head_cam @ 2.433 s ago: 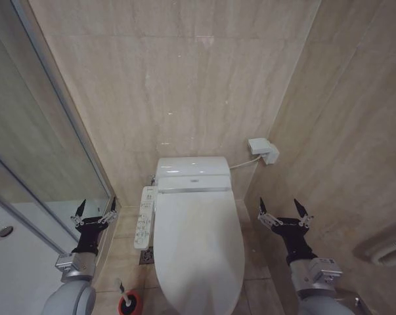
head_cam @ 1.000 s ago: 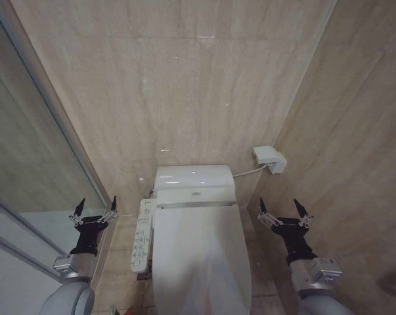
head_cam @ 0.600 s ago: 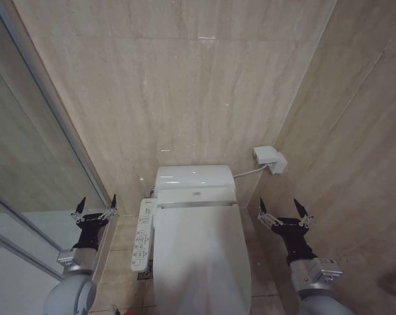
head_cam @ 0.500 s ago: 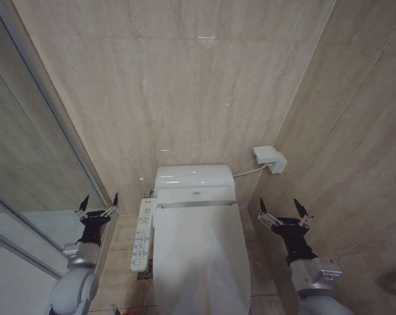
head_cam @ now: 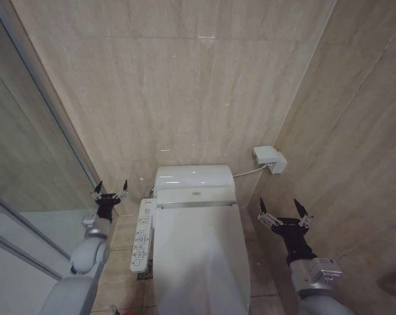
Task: Open the toilet lid, clean the toilet bowl with a toilet brush, close the toilet lid, and flush.
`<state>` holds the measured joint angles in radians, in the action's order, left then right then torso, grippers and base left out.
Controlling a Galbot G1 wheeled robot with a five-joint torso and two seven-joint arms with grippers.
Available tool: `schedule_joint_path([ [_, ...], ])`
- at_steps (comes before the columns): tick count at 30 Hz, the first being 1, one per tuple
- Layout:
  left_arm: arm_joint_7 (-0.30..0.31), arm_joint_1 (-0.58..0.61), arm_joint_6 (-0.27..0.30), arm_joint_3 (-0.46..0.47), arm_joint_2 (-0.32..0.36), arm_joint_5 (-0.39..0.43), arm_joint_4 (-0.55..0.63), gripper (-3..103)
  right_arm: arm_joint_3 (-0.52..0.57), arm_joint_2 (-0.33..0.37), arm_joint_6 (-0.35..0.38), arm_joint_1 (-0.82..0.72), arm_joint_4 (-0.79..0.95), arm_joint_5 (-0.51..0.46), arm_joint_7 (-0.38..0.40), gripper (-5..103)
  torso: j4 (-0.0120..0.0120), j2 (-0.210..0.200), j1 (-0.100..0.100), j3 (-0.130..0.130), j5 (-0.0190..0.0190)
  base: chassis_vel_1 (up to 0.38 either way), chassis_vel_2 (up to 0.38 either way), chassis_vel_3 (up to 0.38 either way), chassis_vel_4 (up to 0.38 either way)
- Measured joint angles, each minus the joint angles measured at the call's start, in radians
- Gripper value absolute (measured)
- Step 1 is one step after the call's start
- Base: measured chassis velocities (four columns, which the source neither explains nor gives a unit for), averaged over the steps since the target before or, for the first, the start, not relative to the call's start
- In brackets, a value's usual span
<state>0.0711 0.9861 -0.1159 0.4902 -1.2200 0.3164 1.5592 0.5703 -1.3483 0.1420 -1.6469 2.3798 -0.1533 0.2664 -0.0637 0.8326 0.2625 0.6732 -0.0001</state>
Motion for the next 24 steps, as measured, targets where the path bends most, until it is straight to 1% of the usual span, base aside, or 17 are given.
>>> schedule_joint_path([
  [3,-0.003,-0.061,0.012,-0.037,0.010,0.036,-0.049,99,0.000,0.000,0.000,0.000,0.000,0.000,0.000,100,0.0001,0.000,0.000,0.000,0.0000,0.000,0.000,0.000,0.000],
  [4,-0.003,-0.061,0.012,-0.037,0.010,0.036,-0.049,99,0.000,0.000,0.000,0.000,0.000,0.000,0.000,100,0.0001,0.000,0.000,0.000,0.0000,0.000,0.000,0.000,0.000],
  [7,-0.003,-0.111,0.039,-0.071,0.016,0.067,-0.083,99,0.000,0.000,0.000,0.000,0.000,0.000,0.000,100,0.0000,0.000,0.000,0.000,0.0001,0.000,0.000,0.000,0.000],
  [12,-0.003,-0.157,0.068,-0.104,0.017,0.081,-0.130,99,0.000,0.000,0.000,0.000,0.000,0.000,0.000,100,0.0001,0.000,0.000,0.000,0.0001,0.000,0.000,0.000,0.000],
  [14,-0.004,-0.170,0.068,-0.111,0.017,0.083,-0.153,99,0.000,0.000,0.000,0.000,0.000,0.000,0.000,100,0.0001,0.000,0.000,0.000,0.0001,0.000,0.000,0.000,0.000],
  [16,-0.006,-0.200,0.055,-0.126,0.016,0.084,-0.207,99,0.000,0.000,0.000,0.000,0.000,0.000,0.000,100,0.0002,0.000,0.000,0.000,0.0000,0.000,0.000,0.000,0.000],
  [17,-0.008,-0.213,0.049,-0.131,0.016,0.084,-0.227,96,0.000,0.000,0.000,0.000,0.000,0.000,0.000,100,0.0001,0.000,0.000,0.000,0.0000,0.000,0.000,0.000,0.000],
  [18,-0.010,-0.230,0.044,-0.137,0.015,0.086,-0.252,96,0.000,0.000,0.000,0.000,0.000,0.000,0.000,100,0.0002,0.000,0.000,0.000,0.0001,0.000,0.000,0.000,0.000],
  [24,-0.022,-0.279,0.030,-0.165,0.014,0.097,-0.314,96,0.000,0.000,0.000,0.000,0.000,0.000,0.000,100,0.0001,0.000,0.000,0.000,0.0001,0.000,0.000,0.000,0.000],
])
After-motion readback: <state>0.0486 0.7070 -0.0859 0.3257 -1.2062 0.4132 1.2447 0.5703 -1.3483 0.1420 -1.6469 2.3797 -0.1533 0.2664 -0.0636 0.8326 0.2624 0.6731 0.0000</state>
